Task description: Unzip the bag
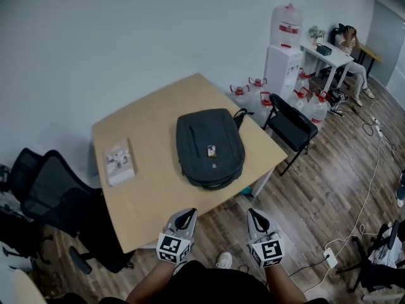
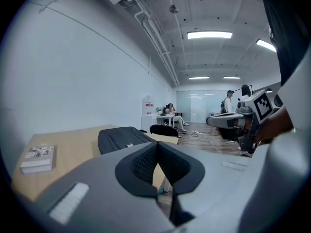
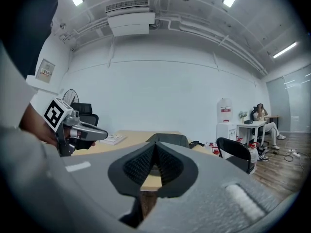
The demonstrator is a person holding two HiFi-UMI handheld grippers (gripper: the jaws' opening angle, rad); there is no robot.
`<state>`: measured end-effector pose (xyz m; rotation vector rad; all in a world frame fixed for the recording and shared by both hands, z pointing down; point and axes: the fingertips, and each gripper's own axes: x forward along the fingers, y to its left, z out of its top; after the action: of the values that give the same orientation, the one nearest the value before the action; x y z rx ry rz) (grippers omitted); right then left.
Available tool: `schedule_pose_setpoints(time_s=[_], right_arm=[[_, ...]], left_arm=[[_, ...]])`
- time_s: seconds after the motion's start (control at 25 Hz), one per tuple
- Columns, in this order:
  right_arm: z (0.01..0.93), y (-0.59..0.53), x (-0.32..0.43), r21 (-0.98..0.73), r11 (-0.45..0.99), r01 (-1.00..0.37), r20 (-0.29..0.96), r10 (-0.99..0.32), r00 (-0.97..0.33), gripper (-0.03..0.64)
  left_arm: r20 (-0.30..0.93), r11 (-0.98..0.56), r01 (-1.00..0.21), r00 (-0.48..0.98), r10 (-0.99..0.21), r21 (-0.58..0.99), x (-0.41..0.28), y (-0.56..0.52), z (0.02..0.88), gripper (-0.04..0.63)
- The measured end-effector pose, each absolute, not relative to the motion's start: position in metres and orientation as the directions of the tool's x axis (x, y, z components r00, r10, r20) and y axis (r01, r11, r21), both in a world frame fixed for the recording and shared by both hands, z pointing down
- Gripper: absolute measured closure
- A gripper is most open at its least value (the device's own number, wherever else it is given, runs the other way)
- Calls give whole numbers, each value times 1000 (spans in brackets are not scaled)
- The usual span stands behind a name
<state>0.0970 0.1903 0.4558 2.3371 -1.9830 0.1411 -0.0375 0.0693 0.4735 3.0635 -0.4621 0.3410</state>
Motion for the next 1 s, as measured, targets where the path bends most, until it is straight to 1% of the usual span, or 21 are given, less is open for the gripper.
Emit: schedule_pose_setpoints(time_s=[0.28,0.56,0.72,0.92,1.0], right_arm=[[462,154,92,-4,-78,-997,123,-989,77,614],[464,101,92,21,-4,-1000,167,-986,7,614],[454,54,96,68,43,-997,159,-987,-32,614],[462,10,103,58,59,-997,225,-973,-45,614],[466,-8,106,67,68,-995,229,-972,-52,614]], left_arm=[[272,-927,-375,893,-358,12,-54,45,493,577],[276,-905,-424,873,-402,25,-51,-2,503,577],[281,-898,-440,866,-415,30,-47,-38,509,577],[303,-892,-451,855,-420,36,-40,-75,527,577],[315,-894,-447,851,-420,16,-36,-89,534,577]])
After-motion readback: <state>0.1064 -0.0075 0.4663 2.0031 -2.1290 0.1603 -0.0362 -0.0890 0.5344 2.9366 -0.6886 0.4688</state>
